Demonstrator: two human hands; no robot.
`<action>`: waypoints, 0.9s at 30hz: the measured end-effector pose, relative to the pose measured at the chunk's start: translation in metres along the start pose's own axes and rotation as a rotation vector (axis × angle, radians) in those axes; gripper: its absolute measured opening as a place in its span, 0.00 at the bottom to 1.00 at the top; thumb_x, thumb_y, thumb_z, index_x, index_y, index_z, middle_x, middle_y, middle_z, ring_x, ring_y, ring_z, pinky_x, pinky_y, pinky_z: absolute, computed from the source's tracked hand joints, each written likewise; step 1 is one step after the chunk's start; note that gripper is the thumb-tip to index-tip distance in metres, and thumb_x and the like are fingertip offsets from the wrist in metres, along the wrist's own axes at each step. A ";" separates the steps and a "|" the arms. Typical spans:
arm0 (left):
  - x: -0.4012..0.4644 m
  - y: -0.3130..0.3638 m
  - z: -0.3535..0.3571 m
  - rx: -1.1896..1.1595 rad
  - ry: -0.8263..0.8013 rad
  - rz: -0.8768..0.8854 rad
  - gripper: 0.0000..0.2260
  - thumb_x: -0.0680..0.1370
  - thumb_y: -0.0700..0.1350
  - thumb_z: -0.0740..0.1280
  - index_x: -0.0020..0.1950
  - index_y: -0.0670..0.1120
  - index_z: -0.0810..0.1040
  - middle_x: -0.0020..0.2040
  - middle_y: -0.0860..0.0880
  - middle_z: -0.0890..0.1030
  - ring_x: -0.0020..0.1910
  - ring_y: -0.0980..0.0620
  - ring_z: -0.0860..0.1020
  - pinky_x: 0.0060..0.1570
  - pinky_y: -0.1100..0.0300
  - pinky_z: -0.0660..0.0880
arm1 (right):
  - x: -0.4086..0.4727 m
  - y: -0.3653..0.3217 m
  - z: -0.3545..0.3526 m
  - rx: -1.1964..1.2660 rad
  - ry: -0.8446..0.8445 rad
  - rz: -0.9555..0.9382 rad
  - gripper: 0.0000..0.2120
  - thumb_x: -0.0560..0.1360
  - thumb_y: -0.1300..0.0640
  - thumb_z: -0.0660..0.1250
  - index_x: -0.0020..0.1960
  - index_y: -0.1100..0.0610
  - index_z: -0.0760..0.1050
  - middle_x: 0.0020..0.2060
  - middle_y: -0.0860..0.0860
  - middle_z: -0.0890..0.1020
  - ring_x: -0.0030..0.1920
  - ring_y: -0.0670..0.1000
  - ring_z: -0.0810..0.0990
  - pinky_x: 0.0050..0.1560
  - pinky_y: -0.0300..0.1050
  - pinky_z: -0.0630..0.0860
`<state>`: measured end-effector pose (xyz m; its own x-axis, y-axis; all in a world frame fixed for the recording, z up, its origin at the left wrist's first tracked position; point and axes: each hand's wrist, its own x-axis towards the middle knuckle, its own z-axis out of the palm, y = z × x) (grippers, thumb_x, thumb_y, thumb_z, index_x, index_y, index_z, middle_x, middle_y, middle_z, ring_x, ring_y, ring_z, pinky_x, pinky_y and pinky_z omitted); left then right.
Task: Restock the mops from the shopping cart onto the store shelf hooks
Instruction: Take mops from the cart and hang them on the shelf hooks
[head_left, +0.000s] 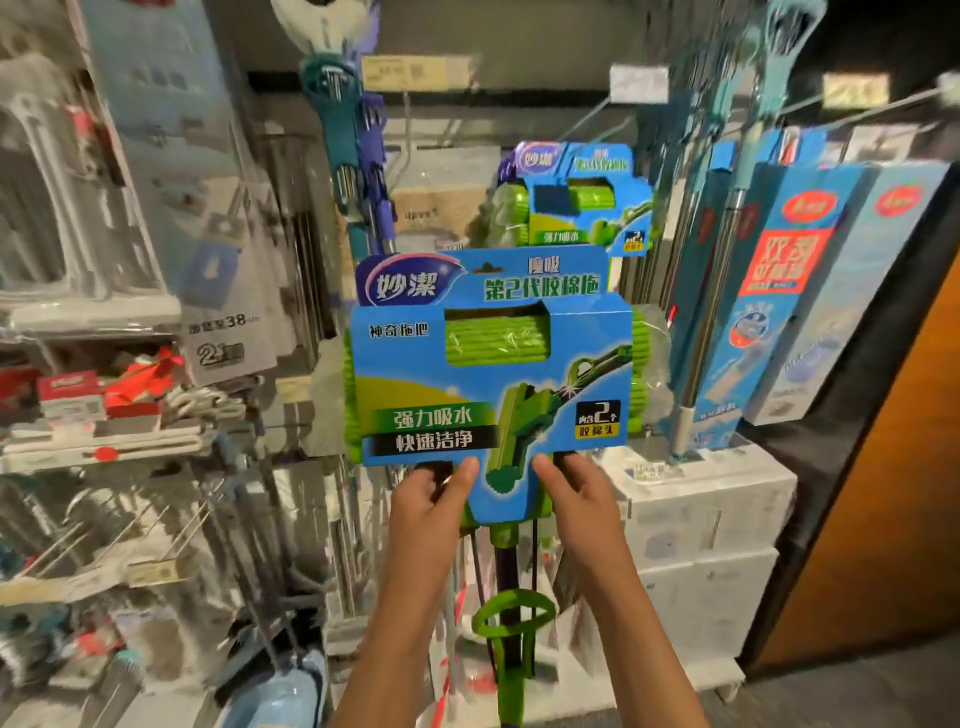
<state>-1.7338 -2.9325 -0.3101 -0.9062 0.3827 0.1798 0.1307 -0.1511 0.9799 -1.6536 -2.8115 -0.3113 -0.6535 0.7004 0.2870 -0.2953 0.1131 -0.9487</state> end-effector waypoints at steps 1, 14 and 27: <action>0.006 0.000 0.012 0.003 0.013 0.011 0.19 0.70 0.64 0.74 0.40 0.49 0.79 0.38 0.50 0.85 0.43 0.45 0.84 0.43 0.47 0.80 | 0.011 -0.001 -0.009 -0.011 -0.011 -0.009 0.06 0.81 0.60 0.65 0.48 0.54 0.80 0.41 0.41 0.86 0.44 0.38 0.83 0.43 0.32 0.77; 0.065 0.007 0.121 -0.020 0.063 0.119 0.21 0.72 0.60 0.74 0.30 0.53 0.67 0.26 0.58 0.63 0.29 0.56 0.64 0.40 0.53 0.65 | 0.105 -0.021 -0.086 -0.035 -0.024 -0.094 0.09 0.81 0.60 0.65 0.43 0.60 0.79 0.35 0.44 0.83 0.37 0.39 0.80 0.38 0.31 0.74; 0.150 0.061 0.178 -0.119 -0.016 0.318 0.15 0.68 0.56 0.75 0.34 0.46 0.79 0.27 0.56 0.79 0.29 0.58 0.75 0.31 0.64 0.70 | 0.194 -0.069 -0.099 -0.049 0.089 -0.247 0.18 0.81 0.61 0.65 0.33 0.55 0.70 0.23 0.39 0.75 0.28 0.36 0.71 0.30 0.29 0.66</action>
<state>-1.7903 -2.7220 -0.2077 -0.8211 0.3130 0.4773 0.3575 -0.3698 0.8576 -1.6908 -2.6134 -0.2030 -0.5012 0.7062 0.5001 -0.4031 0.3208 -0.8571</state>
